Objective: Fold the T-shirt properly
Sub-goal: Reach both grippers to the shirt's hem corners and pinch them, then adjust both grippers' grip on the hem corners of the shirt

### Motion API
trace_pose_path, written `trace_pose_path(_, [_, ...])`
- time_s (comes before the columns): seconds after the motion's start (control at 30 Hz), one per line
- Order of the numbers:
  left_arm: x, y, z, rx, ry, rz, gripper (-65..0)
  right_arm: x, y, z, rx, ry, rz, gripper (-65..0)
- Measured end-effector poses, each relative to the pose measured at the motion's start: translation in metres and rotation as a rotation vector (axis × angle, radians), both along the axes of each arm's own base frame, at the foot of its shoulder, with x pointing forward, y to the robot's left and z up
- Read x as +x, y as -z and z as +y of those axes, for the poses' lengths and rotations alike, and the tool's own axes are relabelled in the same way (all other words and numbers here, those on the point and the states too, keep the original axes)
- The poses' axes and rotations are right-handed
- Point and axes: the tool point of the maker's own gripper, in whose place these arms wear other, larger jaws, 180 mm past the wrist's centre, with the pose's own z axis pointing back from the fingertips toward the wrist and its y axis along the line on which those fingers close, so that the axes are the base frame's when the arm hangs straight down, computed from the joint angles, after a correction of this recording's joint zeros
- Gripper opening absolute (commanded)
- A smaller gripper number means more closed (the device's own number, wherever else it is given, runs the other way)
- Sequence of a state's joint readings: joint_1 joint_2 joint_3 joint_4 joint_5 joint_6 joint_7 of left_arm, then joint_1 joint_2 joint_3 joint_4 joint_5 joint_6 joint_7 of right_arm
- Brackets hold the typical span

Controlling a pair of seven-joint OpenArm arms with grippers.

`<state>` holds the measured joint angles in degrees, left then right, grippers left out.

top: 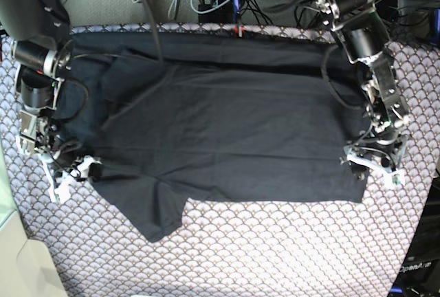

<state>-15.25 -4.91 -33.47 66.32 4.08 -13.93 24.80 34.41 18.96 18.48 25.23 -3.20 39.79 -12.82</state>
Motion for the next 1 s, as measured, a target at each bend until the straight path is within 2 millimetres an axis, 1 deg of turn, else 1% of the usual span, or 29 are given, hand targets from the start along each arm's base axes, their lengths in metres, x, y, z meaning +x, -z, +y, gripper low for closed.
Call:
trace_pose_path(0.13, [0.001,-0.001,0.001,0.000,-0.004,-0.002,-22.4,-0.001,0.001,0.000,-0.001,-0.001,0.005,-58.2])
trace_pose_path(0.2, [0.003,-0.002,0.000,-0.003,-0.004,-0.005,-22.4,-0.001,0.002,0.001,-0.001,-0.003,0.009,-61.5])
trace_pose_path(0.27, [0.008,-0.005,0.000,-0.006,-0.005,-0.008,-22.4,-0.001,0.002,0.001,-0.001,-0.003,0.009,-62.7])
trace_pose_path(0.4, [0.023,-0.024,0.000,-0.004,-0.006,-0.060,-22.2,-0.001,0.002,0.001,-0.001,-0.002,0.009,-63.1])
trace_pose_path(0.47, [0.030,-0.027,0.000,-0.014,-0.007,-0.069,-22.2,-0.001,0.002,0.001,-0.001,-0.003,0.011,-63.1])
trace_pose_path(0.6, [0.042,-0.008,-0.008,-0.061,0.001,-0.036,-22.2,-0.001,0.001,0.001,0.001,-0.002,0.012,-63.1])
trace_pose_path(0.67, [0.044,-0.005,-0.011,-0.062,0.001,-0.067,-22.2,0.001,-0.002,0.000,0.023,0.012,0.005,-63.1])
trace_pose_path(0.73, [0.043,0.003,-0.012,-0.070,0.000,-0.068,-22.2,0.000,-0.005,-0.003,0.006,0.004,0.008,-63.1])
trace_pose_path(0.87, [0.037,0.025,-0.017,-0.089,-0.002,-0.050,-22.2,0.003,-0.020,-0.012,-0.046,-0.010,0.007,-63.1])
trace_pose_path(0.93, [0.036,0.030,-0.019,-0.094,-0.005,-0.062,-22.1,0.007,-0.032,-0.013,-0.055,-0.012,-0.008,-63.1])
trace_pose_path(1.0, [0.036,0.033,-0.018,-0.093,-0.007,-0.071,-22.1,0.007,-0.037,-0.014,-0.078,-0.018,-0.026,-63.1])
